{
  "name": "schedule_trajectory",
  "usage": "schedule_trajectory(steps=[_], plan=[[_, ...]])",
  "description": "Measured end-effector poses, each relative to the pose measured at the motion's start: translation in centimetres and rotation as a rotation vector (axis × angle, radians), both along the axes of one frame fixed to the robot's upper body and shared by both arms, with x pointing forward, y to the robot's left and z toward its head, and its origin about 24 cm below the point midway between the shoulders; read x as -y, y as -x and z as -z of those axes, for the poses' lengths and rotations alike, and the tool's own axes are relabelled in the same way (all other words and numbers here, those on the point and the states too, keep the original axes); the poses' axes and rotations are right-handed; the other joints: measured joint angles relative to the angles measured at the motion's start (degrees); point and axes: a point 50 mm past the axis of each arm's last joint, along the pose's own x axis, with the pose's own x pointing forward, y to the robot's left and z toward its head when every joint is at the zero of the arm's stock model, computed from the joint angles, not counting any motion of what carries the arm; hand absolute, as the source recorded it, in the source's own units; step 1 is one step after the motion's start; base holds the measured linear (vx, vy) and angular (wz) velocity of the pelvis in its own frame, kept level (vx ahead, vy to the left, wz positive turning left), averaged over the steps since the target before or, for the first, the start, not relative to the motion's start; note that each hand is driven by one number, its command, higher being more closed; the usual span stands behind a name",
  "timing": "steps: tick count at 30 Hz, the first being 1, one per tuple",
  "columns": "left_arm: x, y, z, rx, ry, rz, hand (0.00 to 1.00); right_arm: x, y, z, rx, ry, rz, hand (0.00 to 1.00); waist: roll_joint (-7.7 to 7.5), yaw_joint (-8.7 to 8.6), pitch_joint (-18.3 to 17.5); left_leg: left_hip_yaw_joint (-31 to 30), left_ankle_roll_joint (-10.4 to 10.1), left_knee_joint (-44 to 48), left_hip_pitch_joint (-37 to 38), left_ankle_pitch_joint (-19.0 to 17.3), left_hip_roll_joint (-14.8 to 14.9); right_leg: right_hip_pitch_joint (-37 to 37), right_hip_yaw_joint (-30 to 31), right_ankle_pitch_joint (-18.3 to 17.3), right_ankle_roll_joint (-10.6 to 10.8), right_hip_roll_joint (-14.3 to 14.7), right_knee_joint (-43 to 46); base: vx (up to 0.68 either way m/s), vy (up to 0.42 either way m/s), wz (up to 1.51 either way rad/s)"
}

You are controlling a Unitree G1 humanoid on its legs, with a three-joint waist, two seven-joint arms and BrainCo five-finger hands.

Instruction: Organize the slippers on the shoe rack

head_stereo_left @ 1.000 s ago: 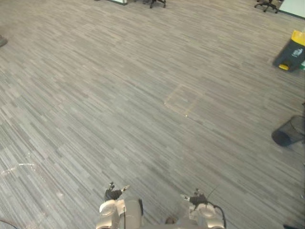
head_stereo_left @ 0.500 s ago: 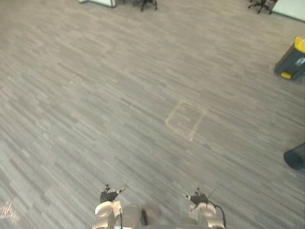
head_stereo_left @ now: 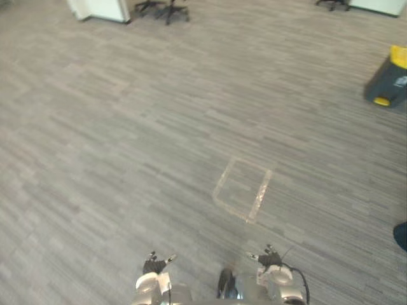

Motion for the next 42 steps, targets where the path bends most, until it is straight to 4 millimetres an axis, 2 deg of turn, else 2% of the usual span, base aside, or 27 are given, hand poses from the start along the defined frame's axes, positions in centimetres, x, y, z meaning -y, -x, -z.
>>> schedule_trajectory(steps=[2, 5, 6, 7, 8, 9, 10, 12, 14, 15, 16, 17, 18, 19, 22, 23, 24, 25, 26, 29, 30, 32, 34, 36, 38, 40, 42], plan=[[-0.9, 0.6, -0.3, 0.020, -0.027, -0.014, 0.00, -0.1, 0.6, 0.4, -0.033, -0.003, -0.001, 0.00, -1.42, 0.62, -0.62, 1.40, 0.05, -8.05, -7.56, -3.47, -0.18, 5.98, 4.91, -1.65, 1.71, -1.19, -3.97, 0.57, 0.111, -0.91], [-1.0, 0.6, -0.6, 0.040, -0.034, -0.024, 0.00, -0.1, 0.9, 0.5, -0.044, -0.001, 0.001, 0.00, -1.79, 1.36, -0.62, 2.18, -0.60, -25.03, -11.00, -4.25, -1.99, 10.77, 10.15, -3.64, 4.70, -3.95, -6.40, 0.55, 0.220, -0.94], [-0.8, 0.4, -0.6, 0.050, -0.029, -0.027, 0.00, -0.1, 1.0, 0.5, -0.047, -0.001, 0.003, 0.00, -1.83, 2.00, -0.65, 1.10, -0.89, -34.27, -11.65, -2.44, -3.37, 13.25, 12.16, -4.73, 5.95, -5.79, -7.35, 0.78, 0.410, -0.98], [-0.7, 0.4, -0.6, 0.052, -0.028, -0.029, 0.00, 0.0, 1.1, 0.6, -0.051, 0.000, 0.004, 0.00, -1.73, 2.49, -1.00, -0.37, -1.44, -42.22, -11.12, 3.11, -4.27, 14.26, 13.80, -5.85, 7.30, -6.75, -7.63, 0.81, 0.455, -0.97], [-0.8, 0.2, -0.7, 0.058, -0.029, -0.029, 0.00, -0.3, 1.3, 0.8, -0.067, -0.002, -0.015, 0.00, -2.69, 2.95, -1.22, 0.60, 0.24, -41.73, -10.32, 5.56, -5.70, 15.32, 16.08, -6.57, 8.19, -8.45, -7.57, 0.78, 0.452, -0.77], [-1.2, 0.1, -0.7, 0.060, -0.042, -0.026, 0.00, -0.4, 1.1, 0.7, -0.063, -0.006, -0.022, 0.00, -3.86, 2.67, -2.22, 2.09, 1.88, -39.65, -10.55, 2.21, -6.17, 13.53, 17.53, -2.77, 7.71, -9.93, -6.34, 0.64, 0.374, -0.50], [-1.2, 0.2, -0.7, 0.055, -0.042, -0.027, 0.00, -0.4, 1.0, 0.7, -0.061, -0.005, -0.021, 0.00, -3.87, 2.82, -2.24, 2.20, 2.20, -38.80, -10.55, 1.67, -6.03, 13.47, 18.24, -2.02, 7.76, -9.97, -5.59, 0.62, 0.360, -0.37], [-1.6, 0.3, -0.7, 0.053, -0.049, -0.035, 0.00, -0.3, 1.1, 0.7, -0.062, -0.002, -0.014, 0.00, -5.10, 2.77, -2.89, 3.83, 4.19, -34.46, -9.72, -1.89, -6.30, 12.91, 19.31, 0.13, 10.00, -11.75, -1.78, 0.53, 0.308, -0.50], [-1.6, 0.7, -0.4, 0.024, -0.045, -0.032, 0.00, -0.3, 0.9, 0.6, -0.052, -0.001, -0.021, 0.00, -5.01, 2.89, -2.84, 7.11, 6.75, -33.80, -4.16, -5.89, -6.44, 7.81, 21.23, 2.35, 14.32, -12.59, 14.45, 0.46, 0.258, -0.97], [-1.6, 0.9, -0.2, 0.011, -0.042, -0.031, 0.00, -0.3, 1.0, 0.6, -0.052, -0.001, -0.019, 0.00, -4.87, 2.75, -2.74, 7.47, 7.16, -34.50, -1.84, -6.55, -6.88, 4.61, 21.15, 2.11, 15.73, -12.66, 21.91, 0.39, 0.197, -1.06], [-1.4, 0.9, 0.0, -0.003, -0.033, -0.028, 0.00, 0.0, 1.3, 0.7, -0.058, 0.001, -0.009, 0.00, -4.38, 2.64, -2.43, 7.42, 6.86, -37.07, 2.24, -7.77, -7.37, 0.12, 18.71, 1.28, 15.71, -12.62, 30.92, 0.35, 0.159, -1.06], [-0.9, 0.8, 0.2, -0.022, -0.015, -0.023, 0.00, 0.2, 1.8, 0.9, -0.071, -0.002, 0.010, 0.00, -3.35, 2.51, -2.16, 7.42, 5.48, -40.90, 7.02, -9.69, -7.42, -4.17, 14.50, -0.15, 14.62, -12.48, 37.15, 0.40, 0.163, -1.01], [-0.9, 0.8, 0.3, -0.029, -0.015, -0.018, 0.00, 0.3, 1.3, 0.5, -0.042, 0.004, 0.009, 0.00, -3.29, 2.41, -2.13, 7.98, 4.92, -42.92, 9.28, -10.16, -7.64, -7.22, 11.31, -0.97, 13.84, -12.58, 39.32, 0.38, 0.107, -0.78], [-1.0, 0.6, 0.3, -0.033, -0.019, -0.007, 0.00, 0.3, 1.1, 0.4, -0.027, 0.006, 0.014, 0.00, -3.41, 1.31, -1.93, 9.21, 4.73, -45.31, 12.27, -10.27, -7.80, -11.00, 4.91, -2.21, 12.29, -13.24, 38.73, 0.30, 0.053, -0.44], [-0.7, 0.0, 0.2, -0.021, -0.013, 0.006, 0.00, 0.7, 0.7, 0.1, -0.005, 0.011, 0.030, 0.00, -4.04, 0.22, -1.89, 12.06, 3.53, -49.62, 16.81, -10.90, -7.44, -15.69, -8.81, -3.30, 10.14, -14.43, 28.30, 0.25, 0.014, -0.36], [-0.5, 0.1, 0.2, -0.026, -0.012, 0.018, 0.00, 1.0, 0.6, 0.0, -0.005, 0.012, 0.042, 0.00, -4.03, 0.02, -1.90, 14.10, 3.31, -51.93, 19.46, -10.79, -7.42, -15.85, -13.33, -1.87, 8.59, -14.08, 20.26, 0.35, 0.029, -0.51], [-0.5, 0.1, 0.3, -0.030, -0.012, 0.028, 0.00, 1.1, 0.5, 0.0, -0.004, 0.012, 0.050, 0.00, -3.96, -0.15, -1.86, 14.80, 3.00, -52.90, 20.78, -10.81, -7.54, -16.04, -14.29, -0.42, 8.23, -13.38, 15.56, 0.39, 0.008, -0.47], [-0.4, 0.4, 0.4, -0.044, -0.016, 0.046, 0.00, 1.2, 0.6, 0.1, -0.009, 0.012, 0.055, 0.00, -4.30, -0.40, -2.06, 14.93, 2.68, -53.82, 22.21, -10.82, -8.29, -15.84, -14.25, 2.98, 7.37, -12.46, 9.31, 0.38, -0.027, -0.21], [-0.1, 0.5, 0.5, -0.048, -0.006, 0.050, 0.00, 1.2, 0.6, 0.1, -0.008, 0.011, 0.057, 0.00, -4.23, -0.74, -2.38, 14.30, 1.57, -54.46, 23.92, -11.24, -8.41, -15.47, -13.66, 7.38, 1.71, -11.73, 7.99, 0.45, -0.055, -0.13], [0.7, 0.3, 0.5, -0.037, 0.021, 0.063, 0.00, 1.8, 0.7, 0.1, -0.009, 0.015, 0.083, 0.00, -2.09, -0.81, -2.87, 12.47, -0.68, -46.80, 22.14, -10.09, -5.27, -13.36, -14.06, 5.17, 0.99, -9.22, 6.50, 0.49, -0.102, -0.17], [0.7, 0.2, 0.5, -0.031, 0.024, 0.053, 0.00, 1.9, 0.6, 0.0, -0.007, 0.017, 0.081, 0.00, -1.29, -0.93, -2.59, 11.26, -1.37, -35.97, 18.34, -8.50, -2.84, -11.25, -13.94, 4.22, 0.62, -7.68, 5.17, 0.42, -0.113, -0.25], [0.2, 0.8, 0.5, -0.034, 0.022, 0.016, 0.00, 1.5, 0.8, 0.2, -0.018, 0.016, 0.053, 0.00, -0.66, -0.60, -2.12, 7.39, 0.08, -16.35, 11.08, -0.71, 1.32, -5.94, -11.41, 2.61, 0.06, -4.86, 2.68, 0.50, -0.067, -0.68], [-0.5, 1.0, 0.4, -0.029, 0.005, 0.005, 0.00, 0.5, 0.9, 0.4, -0.037, 0.004, 0.017, 0.00, -1.23, -0.20, -1.78, 6.03, 0.86, -7.81, 6.25, -2.44, 2.74, -1.89, -7.88, 0.31, -0.49, -3.65, 1.90, 0.41, -0.010, -0.93], [-1.1, 1.3, 0.3, -0.026, -0.012, 0.003, 0.00, -0.1, 1.1, 0.6, -0.052, -0.007, -0.006, 0.00, -2.46, 0.24, -1.75, 4.69, 0.47, -9.60, 1.14, -5.11, 2.17, 0.95, -3.46, -0.72, 0.36, -3.65, 0.50, 0.34, 0.029, -1.03], [-1.0, 1.3, 0.1, -0.007, -0.012, -0.008, 0.00, -0.1, 1.1, 0.6, -0.052, -0.006, -0.006, 0.00, -2.33, 0.56, -1.64, 2.70, 0.64, -17.73, -2.41, -6.94, -0.24, 4.04, 1.07, -0.40, 1.52, -4.05, -1.39, 0.38, 0.139, -1.16], [-0.7, 1.1, 0.0, 0.003, -0.006, -0.007, 0.00, -0.1, 1.3, 0.7, -0.063, -0.005, -0.005, 0.00, -2.63, 1.58, -1.47, -3.31, -0.15, -30.41, -3.66, -6.98, -5.41, 5.80, 5.75, -0.68, 2.64, -5.48, -2.05, 0.40, 0.238, -1.27], [-0.5, 1.0, 0.0, 0.015, -0.002, -0.011, 0.00, -0.2, 1.5, 0.9, -0.076, -0.005, -0.009, 0.00, -2.43, 2.31, -1.52, -12.39, -1.05, -40.49, -4.61, -4.45, -9.91, 6.58, 10.03, -2.13, 5.22, -6.22, -1.94, 0.39, 0.308, -1.16]])
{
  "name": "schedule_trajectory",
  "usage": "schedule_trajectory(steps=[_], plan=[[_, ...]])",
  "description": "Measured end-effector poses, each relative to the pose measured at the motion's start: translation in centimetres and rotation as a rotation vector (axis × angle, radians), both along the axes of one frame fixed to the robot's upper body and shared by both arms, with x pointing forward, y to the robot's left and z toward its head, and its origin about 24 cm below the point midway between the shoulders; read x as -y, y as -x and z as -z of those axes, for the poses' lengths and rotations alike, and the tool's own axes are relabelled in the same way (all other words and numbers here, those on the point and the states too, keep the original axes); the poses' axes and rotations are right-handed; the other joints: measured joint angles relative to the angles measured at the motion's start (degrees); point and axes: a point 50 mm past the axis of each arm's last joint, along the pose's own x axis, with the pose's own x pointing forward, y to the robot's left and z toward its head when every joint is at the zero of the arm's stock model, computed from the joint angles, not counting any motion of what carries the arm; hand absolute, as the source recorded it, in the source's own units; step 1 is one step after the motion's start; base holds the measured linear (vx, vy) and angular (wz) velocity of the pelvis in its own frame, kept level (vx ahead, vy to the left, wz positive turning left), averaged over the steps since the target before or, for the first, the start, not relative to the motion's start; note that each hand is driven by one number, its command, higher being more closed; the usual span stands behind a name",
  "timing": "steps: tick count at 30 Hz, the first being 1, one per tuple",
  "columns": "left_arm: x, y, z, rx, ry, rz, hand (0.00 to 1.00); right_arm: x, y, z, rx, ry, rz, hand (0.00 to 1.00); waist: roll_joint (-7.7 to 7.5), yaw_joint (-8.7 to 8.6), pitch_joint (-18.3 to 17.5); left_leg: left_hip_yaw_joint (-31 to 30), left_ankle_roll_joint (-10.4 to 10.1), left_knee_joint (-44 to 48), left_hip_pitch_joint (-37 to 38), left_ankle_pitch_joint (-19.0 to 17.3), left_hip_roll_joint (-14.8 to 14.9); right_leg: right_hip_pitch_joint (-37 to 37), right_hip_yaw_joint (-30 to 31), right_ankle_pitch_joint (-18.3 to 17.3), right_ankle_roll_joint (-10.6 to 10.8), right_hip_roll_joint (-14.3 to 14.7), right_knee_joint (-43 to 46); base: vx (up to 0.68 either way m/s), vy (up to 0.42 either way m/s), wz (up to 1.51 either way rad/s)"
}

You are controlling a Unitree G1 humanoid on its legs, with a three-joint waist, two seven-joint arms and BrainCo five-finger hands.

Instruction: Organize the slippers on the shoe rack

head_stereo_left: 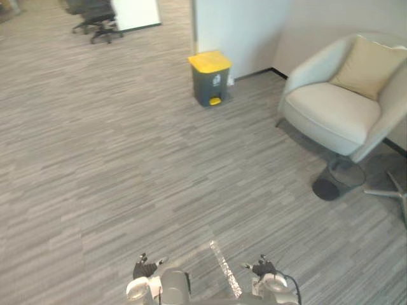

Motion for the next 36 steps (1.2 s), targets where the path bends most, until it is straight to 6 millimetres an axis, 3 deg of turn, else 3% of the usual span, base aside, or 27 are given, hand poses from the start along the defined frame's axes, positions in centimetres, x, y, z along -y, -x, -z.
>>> schedule_trajectory(steps=[1, 2, 4, 8, 10, 11, 12, 16, 17, 21, 22, 24, 25, 26, 27, 29, 31, 33, 34, 36], plan=[[0.4, 0.2, 0.1, -0.005, 0.014, -0.007, 0.00, 0.0, 0.1, 0.0, -0.004, 0.005, -0.014, 0.00, 1.26, 0.29, -0.55, -4.54, -1.72, -4.62, -0.01, 6.37, 0.01, -0.08, 2.49, -1.05, 1.76, 1.19, 0.25, 0.36, 0.354, -1.05], [-0.1, 0.1, 0.1, -0.002, 0.007, -0.020, 0.00, -0.5, 0.1, 0.1, -0.011, 0.000, -0.048, 0.00, 0.78, 0.43, -0.64, -3.16, -0.76, -2.71, 0.18, 7.16, -0.43, 0.66, 4.85, -1.71, 2.84, 0.96, 0.20, 0.34, 0.331, -0.91], [-0.8, 0.2, 0.1, -0.007, -0.006, -0.032, 0.00, -0.7, 0.1, 0.1, -0.008, -0.001, -0.060, 0.00, -1.52, 0.55, -1.66, 1.08, 1.08, -2.06, 0.55, 4.23, -0.20, -0.15, 8.32, -0.44, 2.87, -0.38, 0.11, 0.33, 0.329, -0.91], [-1.1, 0.6, 0.3, -0.030, -0.009, -0.039, 0.00, -0.7, 0.1, 0.1, -0.004, -0.001, -0.061, 0.00, -2.07, 0.63, -1.99, 11.05, 3.76, -2.67, 5.87, 0.63, 1.55, -2.70, 12.71, 1.50, 5.73, -2.18, 6.53, 0.22, 0.279, -1.15], [-1.2, 0.6, 0.3, -0.035, -0.014, -0.029, 0.00, -0.6, 0.1, 0.0, 0.000, 0.000, -0.060, 0.00, -2.05, 0.51, -1.94, 15.23, 3.81, -3.37, 7.66, 0.49, 2.40, -7.35, 9.18, 1.78, 7.79, -3.50, 12.94, 0.10, 0.177, -1.31], [-1.2, 0.5, 0.4, -0.041, -0.012, -0.027, 0.00, -0.6, 0.2, 0.1, -0.003, -0.001, -0.058, 0.00, -1.98, 0.51, -1.88, 17.46, 3.99, -4.32, 8.96, 0.39, 3.18, -9.87, 3.74, 1.62, 7.97, -4.73, 16.03, 0.09, 0.151, -1.39], [-1.0, 0.5, 0.5, -0.047, -0.009, -0.022, 0.00, -0.5, 0.2, 0.0, 0.000, -0.002, -0.057, 0.00, -1.24, 0.42, -1.48, 20.35, 4.01, -6.06, 10.74, 0.37, 4.36, -11.66, -5.82, 1.31, 7.31, -7.24, 17.12, 0.07, 0.087, -1.16], [-1.1, 0.6, 0.6, -0.064, -0.015, 0.003, 0.00, -0.2, 0.3, 0.1, 0.002, 0.004, -0.053, 0.00, -1.32, 0.30, -1.44, 25.38, 3.24, -8.73, 13.68, 0.36, 6.11, -11.58, -19.24, 3.11, 5.41, -9.54, 8.61, 0.02, -0.049, -0.83], [-1.3, 0.6, 0.6, -0.068, -0.028, 0.028, 0.00, 0.0, 0.4, 0.1, -0.002, 0.005, -0.044, 0.00, -2.37, 0.26, -1.55, 26.21, 2.50, -9.00, 13.75, 0.41, 5.18, -11.59, -19.46, 6.64, 4.97, -9.65, 3.77, 0.00, -0.141, -0.54], [-0.1, 0.6, 0.9, -0.078, 0.000, 0.047, 0.00, 1.8, 0.1, 0.0, 0.006, 0.056, -0.034, 0.00, 0.33, -0.92, -1.34, 22.94, 0.60, -9.78, 14.13, 1.17, 6.50, -10.52, -18.52, 6.96, 3.93, -6.32, 0.78, 0.03, -0.142, -0.20], [0.1, 0.5, 0.8, -0.073, 0.004, 0.046, 0.00, 2.0, 0.0, -0.1, 0.009, 0.059, -0.023, 0.00, 1.24, -0.93, -1.07, 22.45, 0.02, -6.91, 13.29, 0.84, 8.07, -10.06, -18.48, 6.52, 3.54, -5.25, 0.35, 0.04, -0.162, -0.15], [-0.1, 0.1, 0.6, -0.052, 0.002, 0.034, 0.00, 2.1, -0.1, -0.1, 0.012, 0.061, -0.020, 0.00, 1.63, -1.01, -0.26, 19.80, -0.11, 2.75, 9.73, 0.75, 10.84, -8.66, -18.13, 5.78, 2.83, -3.85, 0.16, 0.04, -0.163, -0.29], [-0.2, 0.1, 0.5, -0.041, 0.001, 0.020, 0.00, 2.3, -0.1, -0.2, 0.018, 0.068, -0.023, 0.00, 2.55, -0.89, 0.36, 16.65, 0.05, 13.45, 6.46, 2.12, 13.33, -7.04, -16.74, 4.86, 1.93, -1.69, 0.39, 0.03, -0.099, -0.49], [-0.2, 0.1, 0.4, -0.037, 0.000, 0.021, 0.00, 2.3, -0.1, -0.2, 0.020, 0.068, -0.023, 0.00, 2.69, -0.85, 0.42, 15.73, 0.16, 15.75, 5.89, 2.99, 13.67, -6.54, -16.08, 4.65, 1.82, -1.23, 0.43, 0.03, -0.075, -0.62], [0.0, 0.1, 0.4, -0.034, 0.007, 0.020, 0.00, 2.2, -0.1, -0.2, 0.018, 0.066, -0.019, 0.00, 2.09, -0.59, 0.53, 14.95, 0.31, 17.55, 5.57, 3.54, 13.51, -6.05, -15.17, 4.40, 1.79, -1.11, 0.43, 0.05, -0.005, -0.60], [0.0, 0.0, 0.4, -0.028, 0.006, 0.017, 0.00, 2.2, 0.1, -0.1, 0.015, 0.066, -0.010, 0.00, 1.68, -0.29, 0.01, 11.40, -0.41, 15.34, 5.60, 0.95, 10.82, -6.39, -11.61, 4.17, 1.97, -1.19, 0.45, 0.13, 0.047, -0.76], [0.3, 0.0, 0.4, -0.025, 0.013, 0.014, 0.00, 2.2, -0.1, -0.2, 0.021, 0.066, -0.004, 0.00, 1.53, -0.28, 0.12, 7.00, -1.02, 8.01, 5.43, -1.06, 7.02, -7.44, -9.37, 4.57, 1.69, -1.75, 0.94, 0.14, 0.118, -0.63], [0.6, 0.1, 0.5, -0.026, 0.024, 0.009, 0.00, 2.4, 0.0, -0.2, 0.014, 0.071, -0.004, 0.00, 2.27, 0.21, -0.25, 1.31, -1.97, -3.01, 6.96, 1.10, 3.69, -8.71, -7.01, 3.51, 3.67, -1.79, 3.63, 0.16, 0.194, -0.61], [0.3, 0.0, 0.4, -0.023, 0.019, 0.006, 0.00, 2.1, 0.3, 0.0, 0.002, 0.062, -0.004, 0.00, 1.17, 0.47, -0.59, 3.36, -1.35, -4.17, 8.63, 1.07, 3.07, -8.47, -4.55, 3.46, 4.54, -2.06, 3.74, 0.17, 0.152, -0.50], [0.0, 0.3, 0.5, -0.038, 0.012, 0.007, 0.00, 1.3, 0.7, 0.2, -0.011, 0.040, -0.004, 0.00, 0.41, 0.40, -1.68, 4.53, -0.67, -5.15, 9.70, 0.74, 2.71, -6.40, -3.72, 4.58, 5.35, -2.26, -0.08, 0.20, 0.129, -0.32]])
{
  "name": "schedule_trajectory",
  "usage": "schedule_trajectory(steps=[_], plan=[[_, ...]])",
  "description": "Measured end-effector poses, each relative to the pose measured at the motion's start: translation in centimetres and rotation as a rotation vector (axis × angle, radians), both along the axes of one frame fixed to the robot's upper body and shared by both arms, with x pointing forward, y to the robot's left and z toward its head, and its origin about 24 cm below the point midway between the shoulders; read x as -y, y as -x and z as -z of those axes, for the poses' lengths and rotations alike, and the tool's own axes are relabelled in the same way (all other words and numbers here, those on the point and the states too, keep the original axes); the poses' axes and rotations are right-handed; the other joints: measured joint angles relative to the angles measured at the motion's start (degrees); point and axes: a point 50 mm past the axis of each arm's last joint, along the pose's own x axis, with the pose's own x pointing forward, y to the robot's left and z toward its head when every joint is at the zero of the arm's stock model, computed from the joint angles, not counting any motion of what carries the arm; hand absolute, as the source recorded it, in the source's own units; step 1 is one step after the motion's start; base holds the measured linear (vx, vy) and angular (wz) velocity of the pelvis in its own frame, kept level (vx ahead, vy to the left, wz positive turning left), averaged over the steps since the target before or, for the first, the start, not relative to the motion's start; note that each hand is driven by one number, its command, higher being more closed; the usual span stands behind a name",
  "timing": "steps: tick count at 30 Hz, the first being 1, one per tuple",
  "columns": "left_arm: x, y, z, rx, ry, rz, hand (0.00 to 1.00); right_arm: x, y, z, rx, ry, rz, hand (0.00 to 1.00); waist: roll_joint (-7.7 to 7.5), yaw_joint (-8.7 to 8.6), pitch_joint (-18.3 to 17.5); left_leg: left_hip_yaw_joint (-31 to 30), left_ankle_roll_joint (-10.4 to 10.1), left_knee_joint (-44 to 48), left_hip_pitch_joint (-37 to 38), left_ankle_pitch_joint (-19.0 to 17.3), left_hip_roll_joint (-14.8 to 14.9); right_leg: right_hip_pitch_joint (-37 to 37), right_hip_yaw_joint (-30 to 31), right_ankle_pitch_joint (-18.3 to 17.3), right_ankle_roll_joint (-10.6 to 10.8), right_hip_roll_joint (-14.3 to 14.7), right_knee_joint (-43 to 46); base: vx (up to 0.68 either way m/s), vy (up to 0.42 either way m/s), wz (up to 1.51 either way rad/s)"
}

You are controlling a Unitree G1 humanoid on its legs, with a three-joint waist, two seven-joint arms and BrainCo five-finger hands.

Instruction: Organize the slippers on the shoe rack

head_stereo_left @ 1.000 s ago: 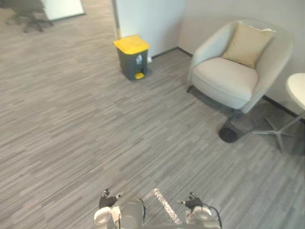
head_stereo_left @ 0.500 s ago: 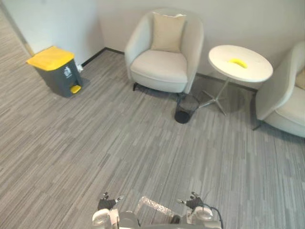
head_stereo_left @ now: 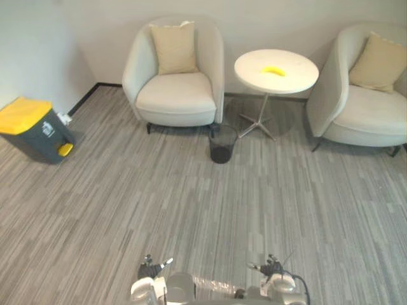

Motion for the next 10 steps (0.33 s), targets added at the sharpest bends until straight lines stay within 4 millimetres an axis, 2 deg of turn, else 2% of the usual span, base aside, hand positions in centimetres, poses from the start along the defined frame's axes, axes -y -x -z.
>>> schedule_trajectory(steps=[3, 10], plan=[[-0.3, 0.4, 0.2, -0.023, -0.006, 0.003, 0.00, -0.4, 0.6, 0.2, -0.017, -0.014, 0.007, 0.00, -1.05, -0.08, -1.58, 1.26, 0.51, -3.12, 1.93, 0.26, -1.23, 1.41, 0.71, 1.22, 0.95, -1.06, -4.07, 0.18, 0.106, -0.17], [0.2, 0.9, 0.5, -0.050, -0.008, 0.049, 0.00, -0.2, 1.3, 0.4, -0.030, -0.028, 0.055, 0.00, -0.61, -0.17, -2.95, 2.08, 0.79, -7.83, 7.11, 0.43, -2.03, 5.66, 1.07, 1.67, 1.09, -1.39, -8.02, 0.13, 0.029, -0.06]])
